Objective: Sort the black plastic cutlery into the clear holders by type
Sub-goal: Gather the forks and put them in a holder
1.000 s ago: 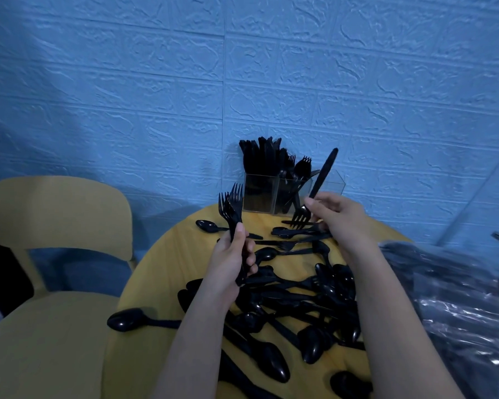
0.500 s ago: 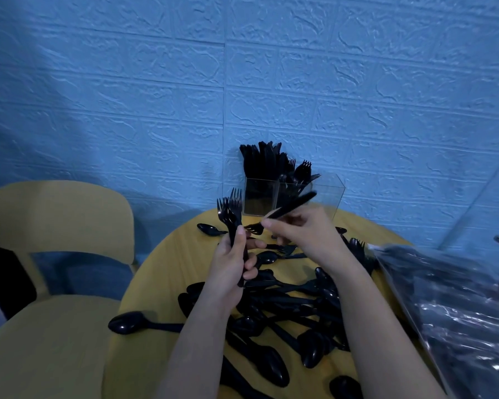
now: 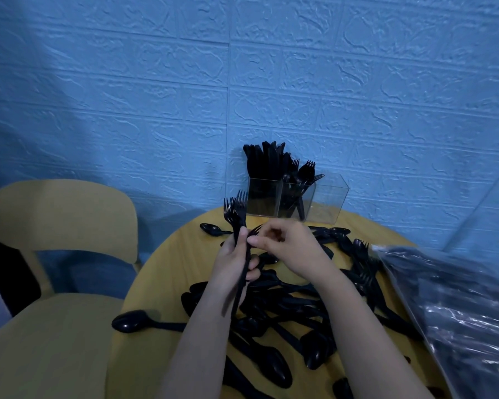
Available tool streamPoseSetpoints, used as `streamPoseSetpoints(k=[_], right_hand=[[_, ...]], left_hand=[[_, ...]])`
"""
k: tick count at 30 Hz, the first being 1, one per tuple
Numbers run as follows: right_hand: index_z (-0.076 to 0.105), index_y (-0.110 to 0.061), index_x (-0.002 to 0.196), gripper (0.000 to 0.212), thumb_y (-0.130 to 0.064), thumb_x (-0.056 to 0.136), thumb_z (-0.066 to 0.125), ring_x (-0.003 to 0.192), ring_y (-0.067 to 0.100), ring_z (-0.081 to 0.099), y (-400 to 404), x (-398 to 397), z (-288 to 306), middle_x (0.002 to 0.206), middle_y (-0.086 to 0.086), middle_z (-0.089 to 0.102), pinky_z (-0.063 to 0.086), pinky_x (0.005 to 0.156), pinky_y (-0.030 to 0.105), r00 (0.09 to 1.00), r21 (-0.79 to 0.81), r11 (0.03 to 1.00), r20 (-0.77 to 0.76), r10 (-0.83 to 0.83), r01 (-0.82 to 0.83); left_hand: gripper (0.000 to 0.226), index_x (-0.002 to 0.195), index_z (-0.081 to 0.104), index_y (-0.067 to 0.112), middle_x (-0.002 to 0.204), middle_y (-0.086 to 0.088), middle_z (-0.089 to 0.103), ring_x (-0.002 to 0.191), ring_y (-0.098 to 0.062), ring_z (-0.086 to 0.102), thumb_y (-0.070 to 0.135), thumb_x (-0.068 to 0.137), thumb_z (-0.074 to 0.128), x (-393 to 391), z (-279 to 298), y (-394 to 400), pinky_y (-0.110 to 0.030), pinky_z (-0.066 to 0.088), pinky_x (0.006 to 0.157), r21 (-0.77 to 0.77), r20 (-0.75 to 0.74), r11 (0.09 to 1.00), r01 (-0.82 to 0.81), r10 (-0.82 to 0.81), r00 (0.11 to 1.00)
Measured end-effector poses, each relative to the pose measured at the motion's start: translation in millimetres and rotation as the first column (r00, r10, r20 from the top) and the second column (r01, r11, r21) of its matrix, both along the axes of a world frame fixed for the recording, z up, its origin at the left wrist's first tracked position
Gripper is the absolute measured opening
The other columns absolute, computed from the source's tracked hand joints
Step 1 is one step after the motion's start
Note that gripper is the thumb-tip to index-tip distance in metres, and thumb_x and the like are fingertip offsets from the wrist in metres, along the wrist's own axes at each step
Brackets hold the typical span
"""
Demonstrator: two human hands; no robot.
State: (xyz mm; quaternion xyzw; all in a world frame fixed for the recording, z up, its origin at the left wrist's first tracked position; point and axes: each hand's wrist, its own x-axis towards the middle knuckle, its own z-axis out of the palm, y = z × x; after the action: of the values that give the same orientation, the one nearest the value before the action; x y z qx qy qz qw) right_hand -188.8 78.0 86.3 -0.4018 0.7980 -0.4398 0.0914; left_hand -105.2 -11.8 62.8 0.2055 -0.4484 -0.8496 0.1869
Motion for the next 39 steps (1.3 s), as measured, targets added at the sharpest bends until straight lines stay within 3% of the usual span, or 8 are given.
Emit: streamPoseSetpoints(k=[5,9,14,19,23,26,31,39], right_hand=[[0.063,-0.02,0.092,0.023,-0.035,0.078,0.074,0.08,0.011,0.058,-2.7,-4.4,-5.5,0.086,-0.005,0.063,0.048,0.07,0.025,0.972,-0.068,0.995,0.228,-0.056,0.073],[0.065,-0.008,0.081,0.009,-0.016,0.083,0.071,0.065,0.008,0.062,4.8,-7.1,1.0,0.073,0.001,0.065,0.053,0.064,0.021,0.935,-0.195,0.978,0.354,-0.001,0.075],[0.06,-0.012,0.082,0.008,-0.016,0.089,0.064,0.061,0.005,0.061,17.3,-17.5,11.2,0.075,0.001,0.067,0.05,0.061,0.019,0.981,-0.203,0.968,0.151,-0.121,0.15],[0.058,-0.027,0.077,0.014,-0.025,0.086,0.068,0.071,0.02,0.061,20.6,-25.0,14.7,0.071,-0.006,0.059,0.05,0.066,0.03,0.961,-0.208,0.941,-0.017,-0.275,0.266],[0.057,-0.027,0.094,0.011,-0.032,0.088,0.065,0.072,0.012,0.058,23.7,-33.4,14.3,0.078,-0.008,0.061,0.046,0.063,0.024,0.934,-0.195,0.921,-0.054,-0.353,0.337],[0.066,-0.023,0.094,0.008,-0.02,0.093,0.058,0.078,0.012,0.056,31.9,-52.8,7.9,0.087,-0.007,0.063,0.045,0.065,0.027,0.88,0.058,0.906,-0.269,-0.391,0.42],[0.069,-0.02,0.109,0.024,-0.009,0.091,0.056,0.095,0.025,0.061,26.0,-75.9,-20.8,0.112,0.006,0.063,0.054,0.08,0.037,0.905,0.586,0.737,-0.416,-0.085,0.338],[0.064,-0.018,0.107,0.022,-0.005,0.091,0.055,0.094,0.025,0.059,18.6,-81.9,-31.7,0.113,0.007,0.058,0.05,0.074,0.031,0.901,0.586,0.749,-0.433,-0.034,0.31]], left_hand=[[0.021,0.098,0.054,0.014,0.051,0.005,0.043,0.035,-0.002,0.031,0.032,0.099,0.044,-4.3,-0.2,-0.8,-0.013,0.022,0.032,-0.035,0.041,0.998,0.043,-0.042,0.998],[0.025,0.108,0.058,0.011,0.083,-0.006,0.06,0.04,-0.004,0.036,0.03,0.1,0.043,-0.3,-0.7,-1.9,-0.014,0.025,0.032,-0.041,0.003,0.99,0.133,-0.133,0.991],[0.023,0.104,0.058,0.015,0.077,-0.001,0.068,0.042,-0.01,0.046,0.031,0.1,0.042,5.2,3.0,2.2,-0.019,0.034,0.036,-0.117,0.069,0.949,0.293,-0.287,0.956],[0.031,0.098,0.052,0.013,0.06,0.004,0.043,0.038,-0.004,0.026,0.04,0.099,0.037,5.5,0.6,9.5,-0.014,0.022,0.033,-0.183,0.096,0.883,0.431,-0.421,0.902],[0.029,0.095,0.05,0.014,0.056,0.007,0.036,0.038,-0.002,0.024,0.041,0.096,0.042,3.7,-0.9,6.5,-0.013,0.02,0.032,-0.172,0.08,0.915,0.365,-0.356,0.931],[0.027,0.091,0.05,0.013,0.054,0.007,0.035,0.037,-0.002,0.025,0.039,0.096,0.044,1.4,-2.9,2.0,-0.013,0.021,0.031,-0.127,0.059,0.956,0.266,-0.26,0.964],[0.027,0.087,0.047,0.014,0.051,0.007,0.034,0.036,-0.003,0.024,0.04,0.095,0.046,0.1,-3.3,0.6,-0.013,0.02,0.031,-0.108,0.039,0.971,0.212,-0.209,0.977],[0.026,0.087,0.046,0.014,0.052,0.007,0.036,0.038,-0.004,0.027,0.038,0.097,0.046,-0.1,-5.5,-2.4,-0.014,0.024,0.033,-0.086,0.037,0.982,0.166,-0.163,0.986]])
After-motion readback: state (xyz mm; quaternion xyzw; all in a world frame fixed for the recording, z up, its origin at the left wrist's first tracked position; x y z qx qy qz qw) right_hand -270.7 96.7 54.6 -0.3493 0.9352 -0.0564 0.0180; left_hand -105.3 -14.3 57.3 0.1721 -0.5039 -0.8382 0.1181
